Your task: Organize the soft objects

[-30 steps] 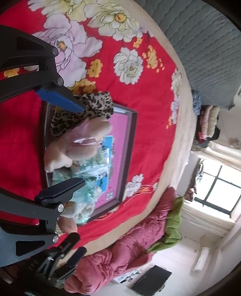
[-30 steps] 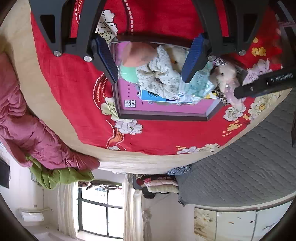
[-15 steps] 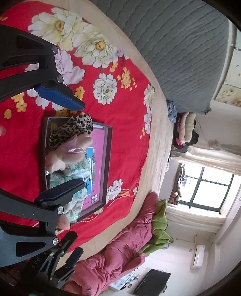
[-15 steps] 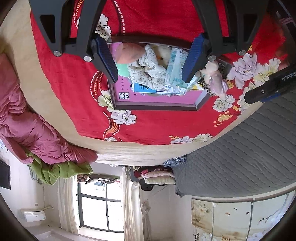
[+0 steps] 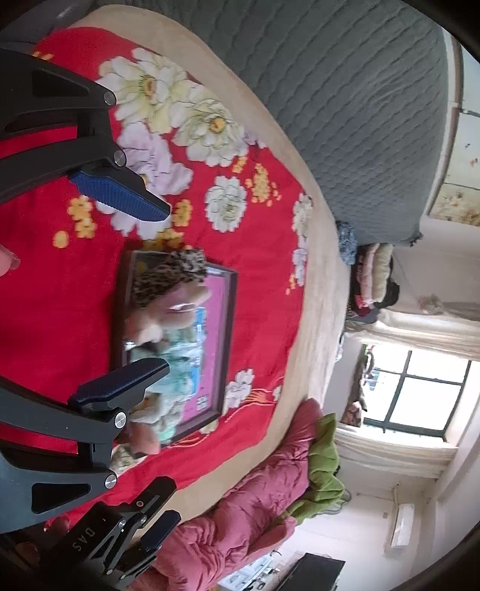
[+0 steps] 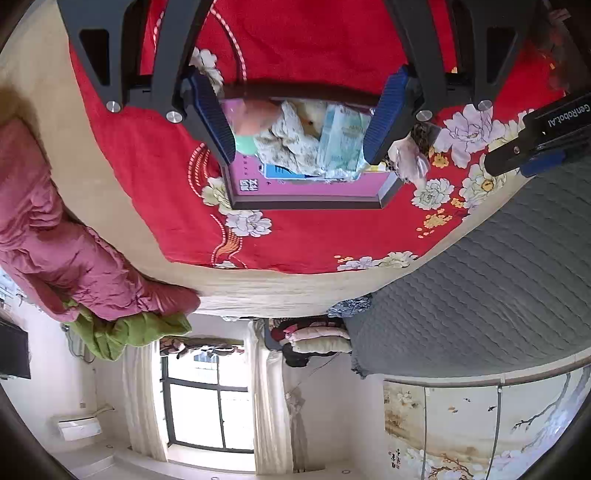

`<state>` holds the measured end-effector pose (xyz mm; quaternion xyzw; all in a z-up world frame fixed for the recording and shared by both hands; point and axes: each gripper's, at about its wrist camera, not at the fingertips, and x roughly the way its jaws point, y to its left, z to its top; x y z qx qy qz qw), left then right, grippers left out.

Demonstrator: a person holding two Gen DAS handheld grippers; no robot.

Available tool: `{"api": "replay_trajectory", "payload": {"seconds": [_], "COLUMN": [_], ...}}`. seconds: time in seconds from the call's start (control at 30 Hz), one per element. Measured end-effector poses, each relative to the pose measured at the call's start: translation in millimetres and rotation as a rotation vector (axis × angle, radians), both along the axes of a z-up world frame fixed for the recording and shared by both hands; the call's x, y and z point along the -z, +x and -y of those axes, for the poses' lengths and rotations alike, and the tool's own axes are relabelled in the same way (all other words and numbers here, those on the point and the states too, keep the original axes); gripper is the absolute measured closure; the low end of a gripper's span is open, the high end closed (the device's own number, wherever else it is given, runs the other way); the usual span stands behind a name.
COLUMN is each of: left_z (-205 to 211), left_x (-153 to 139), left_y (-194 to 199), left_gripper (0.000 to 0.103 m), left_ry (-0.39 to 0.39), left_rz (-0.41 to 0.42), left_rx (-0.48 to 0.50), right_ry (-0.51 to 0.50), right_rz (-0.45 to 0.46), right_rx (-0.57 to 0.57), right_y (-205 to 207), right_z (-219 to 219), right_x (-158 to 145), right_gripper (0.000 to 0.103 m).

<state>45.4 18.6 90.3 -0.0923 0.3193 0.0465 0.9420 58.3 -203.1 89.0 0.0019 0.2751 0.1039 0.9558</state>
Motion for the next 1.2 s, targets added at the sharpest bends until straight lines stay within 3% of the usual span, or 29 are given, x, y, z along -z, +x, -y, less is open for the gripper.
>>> {"api": "replay_trajectory", "payload": {"seconds": [0.47,0.87,1.2], "left_z": [24.6,32.9,35.6], "left_x": [16.6,50.5,75.6], "left_y": [-34.8,-38.2,-33.5], "left_gripper": [0.025,0.025,0.025], "left_ry": [0.009,0.005,0.018], "left_rz": [-0.099,-0.172,-0.206], "left_rx": [0.028,0.016,0.013], "right_ry": [-0.084,-0.071,-0.089], "right_rz": [-0.078,-0.103,-0.183], "right_rx": [0.055,0.039,0.031], "right_y": [-42.5,-46.9,-40.4], "right_z": [-2.2,-4.2,-7.7], "right_x": [38.9,53.6,79.4], "right_gripper": [0.031,0.031,0.031]}}
